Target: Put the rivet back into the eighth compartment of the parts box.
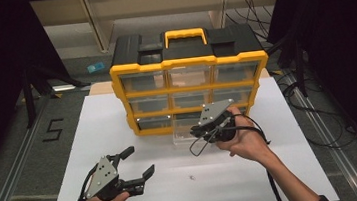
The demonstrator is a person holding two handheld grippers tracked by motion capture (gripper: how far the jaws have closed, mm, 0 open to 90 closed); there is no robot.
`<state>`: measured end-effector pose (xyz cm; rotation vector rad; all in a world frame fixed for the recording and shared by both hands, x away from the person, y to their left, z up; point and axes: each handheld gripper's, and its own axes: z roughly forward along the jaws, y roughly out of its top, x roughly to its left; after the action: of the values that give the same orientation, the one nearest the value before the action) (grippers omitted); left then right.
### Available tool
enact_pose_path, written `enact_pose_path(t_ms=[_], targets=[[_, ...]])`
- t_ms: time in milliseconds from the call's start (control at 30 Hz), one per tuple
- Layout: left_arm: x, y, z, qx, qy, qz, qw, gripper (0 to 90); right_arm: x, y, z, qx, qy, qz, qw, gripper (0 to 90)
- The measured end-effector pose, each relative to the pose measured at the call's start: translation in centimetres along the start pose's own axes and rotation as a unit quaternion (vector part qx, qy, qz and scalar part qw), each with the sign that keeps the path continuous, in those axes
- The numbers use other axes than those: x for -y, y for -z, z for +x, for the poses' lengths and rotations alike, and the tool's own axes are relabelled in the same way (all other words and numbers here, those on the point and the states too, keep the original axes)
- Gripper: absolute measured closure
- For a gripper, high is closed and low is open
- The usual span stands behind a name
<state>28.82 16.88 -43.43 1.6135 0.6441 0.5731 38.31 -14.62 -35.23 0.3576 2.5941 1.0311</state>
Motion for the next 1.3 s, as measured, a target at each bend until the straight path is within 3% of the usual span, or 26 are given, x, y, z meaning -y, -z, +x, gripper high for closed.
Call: enact_pose_path(t_ms=[433,933,1000,1133,1200,1300], targets=[[0.0,0.0,0.0,0.001,-0.002,0.002,1.0,16.4,0.5,-1.5,-1.6,0.026,-0.01,0.005,0.9996,84.0],[-0.1,0.1,0.1,0.001,-0.002,0.0,1.0,16.4,0.9,-3.3,-2.5,0.024,-0.022,0.017,0.9993,83.1],[-0.1,0.1,0.1,0.002,-0.002,0.0,1.0,16.4,0.9,-3.4,-2.6,0.021,-0.022,0.015,0.9994,81.0],[-0.1,0.0,0.1,0.001,-0.002,-0.003,1.0,16.4,0.8,-3.2,-2.6,0.015,-0.042,0.003,0.999,59.8],[-0.1,0.1,0.1,0.0,-0.001,-0.001,1.0,16.4,0.4,-2.3,-2.5,0.01,-0.049,-0.021,0.9985,49.9],[-0.1,0.1,0.1,0.001,0.0,-0.004,1.0,16.4,0.1,-1.7,-2.2,0.011,-0.049,-0.026,0.9984,45.6]])
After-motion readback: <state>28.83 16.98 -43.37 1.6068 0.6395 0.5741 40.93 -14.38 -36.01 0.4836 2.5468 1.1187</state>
